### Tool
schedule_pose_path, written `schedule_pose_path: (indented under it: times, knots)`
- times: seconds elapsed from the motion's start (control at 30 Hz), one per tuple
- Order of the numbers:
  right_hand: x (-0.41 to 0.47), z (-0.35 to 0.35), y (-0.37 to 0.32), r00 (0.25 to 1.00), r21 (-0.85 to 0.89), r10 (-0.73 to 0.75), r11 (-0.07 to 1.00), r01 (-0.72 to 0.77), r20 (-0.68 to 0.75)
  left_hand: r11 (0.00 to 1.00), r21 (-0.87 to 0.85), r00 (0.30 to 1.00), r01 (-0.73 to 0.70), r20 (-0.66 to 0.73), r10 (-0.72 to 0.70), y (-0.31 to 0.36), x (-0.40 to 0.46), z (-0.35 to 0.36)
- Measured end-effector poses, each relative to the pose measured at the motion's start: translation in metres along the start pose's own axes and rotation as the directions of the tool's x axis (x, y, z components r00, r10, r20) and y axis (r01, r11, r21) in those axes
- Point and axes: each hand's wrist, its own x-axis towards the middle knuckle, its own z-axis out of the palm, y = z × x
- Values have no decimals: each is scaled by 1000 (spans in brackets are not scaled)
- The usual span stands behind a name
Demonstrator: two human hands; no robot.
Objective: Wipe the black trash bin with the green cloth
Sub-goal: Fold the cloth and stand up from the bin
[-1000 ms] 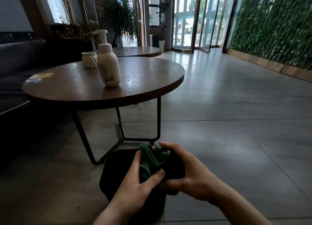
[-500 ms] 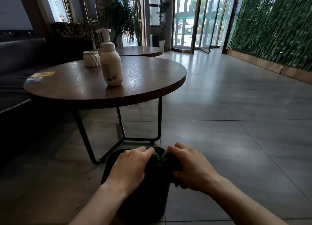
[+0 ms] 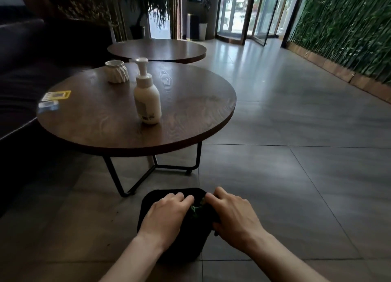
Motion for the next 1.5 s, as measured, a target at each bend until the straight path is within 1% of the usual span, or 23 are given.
schedule_pose_path:
  times: [0.1,0.27,0.3,0.37,0.4,0.47,0.5,0.67,0.8,1.0,1.13,1.3,1.4,1.5]
  knots:
    - [-12,-56,-15,999,46,31,998,-33,41,999,-38,999,37,39,-35,15,-10,-58]
    - [-29,-168,-39,994,72,63,995,-69,84,997,-67,997,33,72,-28,45,-20,-173]
    - [-32,-201,-44,994,66,74,995,-79,82,997,-74,998,28,66,-23,50,-19,-206]
    - [-39,-233,-54,994,65,86,994,-91,65,997,-73,998,19,68,-14,62,-22,-242]
    - [-41,-262,-58,994,86,93,991,-98,59,995,-98,998,29,53,-24,68,-22,-271]
    - [-47,-307,-68,994,91,95,991,-99,46,995,-95,998,24,55,-19,78,-26,-315]
    - [-51,-326,-75,994,86,98,991,-101,46,995,-95,998,25,62,-19,84,-29,-335]
    - [-59,-404,-102,996,107,95,990,-94,-2,983,-170,997,68,-12,-71,95,-42,-418]
    - [-63,-433,-124,996,99,89,991,-86,-31,967,-234,992,101,-45,-115,87,-54,-451]
    - [-60,-444,-154,997,87,64,994,-61,-34,950,-274,985,153,-31,-168,66,-71,-459]
    - [-48,-451,-169,997,64,57,997,-53,-51,950,-281,987,138,-43,-156,49,-71,-471]
    - [-34,-461,-180,996,64,55,997,-51,-74,961,-248,988,123,-55,-141,32,-61,-488]
    - [-26,-469,-179,994,57,69,996,-64,-84,967,-229,989,114,-61,-131,30,-52,-494]
    - [-20,-473,-174,991,60,91,994,-86,-98,964,-246,991,101,-59,-119,29,-41,-497]
